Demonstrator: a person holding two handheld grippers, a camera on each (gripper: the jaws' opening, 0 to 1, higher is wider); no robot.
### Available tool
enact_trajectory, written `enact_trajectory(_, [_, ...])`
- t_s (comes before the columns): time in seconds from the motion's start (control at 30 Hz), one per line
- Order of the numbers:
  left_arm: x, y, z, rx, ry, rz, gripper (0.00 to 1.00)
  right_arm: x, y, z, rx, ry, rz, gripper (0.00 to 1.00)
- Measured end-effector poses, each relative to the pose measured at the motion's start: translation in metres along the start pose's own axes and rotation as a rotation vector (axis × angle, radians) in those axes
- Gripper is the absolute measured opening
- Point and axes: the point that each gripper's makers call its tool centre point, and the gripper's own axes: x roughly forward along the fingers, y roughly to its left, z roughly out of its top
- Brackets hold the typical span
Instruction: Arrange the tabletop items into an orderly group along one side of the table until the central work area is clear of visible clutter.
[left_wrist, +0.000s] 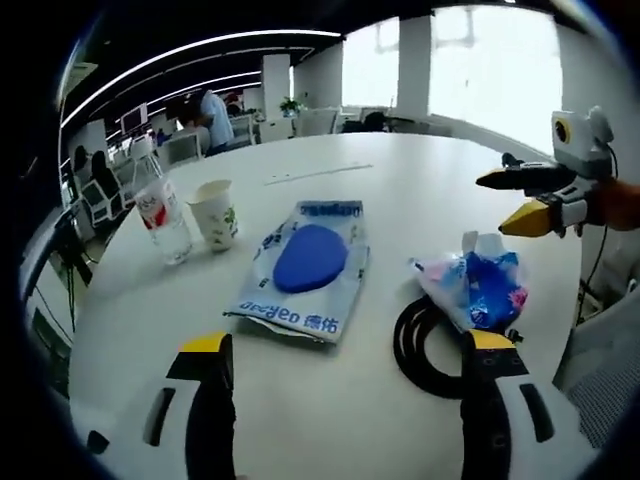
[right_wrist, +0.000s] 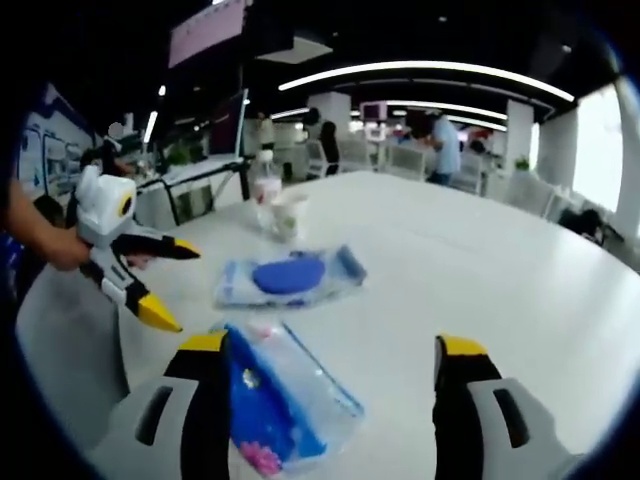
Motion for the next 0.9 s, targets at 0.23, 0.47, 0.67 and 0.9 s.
enact_trajectory(0.23, [-0.001, 0.007, 0.0, -0.023, 0.006, 0.012, 0.93, 0.015, -0.003, 0.009, -0.001, 0.001, 0.025, 0.87])
enact_trajectory(0.47, [0.0, 0.017, 0.002, -0.035, 0.017, 0.025, 0.91, 0.025, -0.006, 0.022, -0.021, -0.005, 0.048, 0.83])
enact_trajectory(0.67, [0.006, 0.018, 0.003, -0.033, 0.031, 0.028, 0.87, 0.029, -0.013, 0.022, -0.022, 0.006, 0.05, 0.81])
enact_trajectory(0.9, [0.014, 0.013, 0.002, -0.022, 0.056, 0.015, 0.79, 0.031, -0.02, 0.019, -0.019, 0.019, 0.057, 0.8])
